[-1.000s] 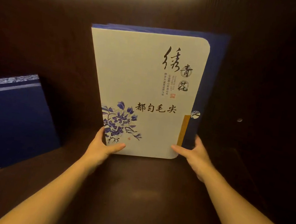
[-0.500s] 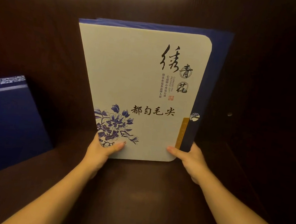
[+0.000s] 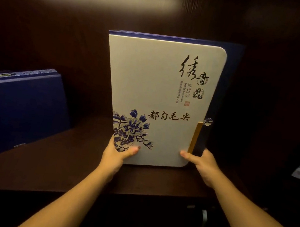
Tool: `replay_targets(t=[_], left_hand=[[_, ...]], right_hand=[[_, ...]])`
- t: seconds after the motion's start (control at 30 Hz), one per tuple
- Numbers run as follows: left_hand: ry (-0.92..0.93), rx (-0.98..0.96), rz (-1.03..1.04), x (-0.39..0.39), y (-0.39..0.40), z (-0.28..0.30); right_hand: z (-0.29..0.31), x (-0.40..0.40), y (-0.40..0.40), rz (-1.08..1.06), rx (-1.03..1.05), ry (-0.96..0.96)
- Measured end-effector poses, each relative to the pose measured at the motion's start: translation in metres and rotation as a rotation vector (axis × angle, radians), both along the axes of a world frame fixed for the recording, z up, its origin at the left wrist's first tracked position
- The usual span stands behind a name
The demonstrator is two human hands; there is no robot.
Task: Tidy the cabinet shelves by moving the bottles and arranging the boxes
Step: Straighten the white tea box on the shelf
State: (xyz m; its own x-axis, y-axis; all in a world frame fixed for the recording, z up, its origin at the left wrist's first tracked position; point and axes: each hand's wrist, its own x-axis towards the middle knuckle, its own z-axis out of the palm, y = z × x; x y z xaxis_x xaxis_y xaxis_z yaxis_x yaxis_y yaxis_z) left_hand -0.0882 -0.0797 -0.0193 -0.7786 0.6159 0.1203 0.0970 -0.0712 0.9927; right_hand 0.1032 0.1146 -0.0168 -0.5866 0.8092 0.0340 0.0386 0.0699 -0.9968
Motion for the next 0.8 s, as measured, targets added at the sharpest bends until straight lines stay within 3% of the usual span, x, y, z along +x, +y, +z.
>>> replay_targets(t=[0.8], left_hand=[[-0.047,-0.081,0.019,0.04,-0.014,-0.005]], right_hand=[[-0.008,0.043,-0.012,-0.011,0.036,-0.025]])
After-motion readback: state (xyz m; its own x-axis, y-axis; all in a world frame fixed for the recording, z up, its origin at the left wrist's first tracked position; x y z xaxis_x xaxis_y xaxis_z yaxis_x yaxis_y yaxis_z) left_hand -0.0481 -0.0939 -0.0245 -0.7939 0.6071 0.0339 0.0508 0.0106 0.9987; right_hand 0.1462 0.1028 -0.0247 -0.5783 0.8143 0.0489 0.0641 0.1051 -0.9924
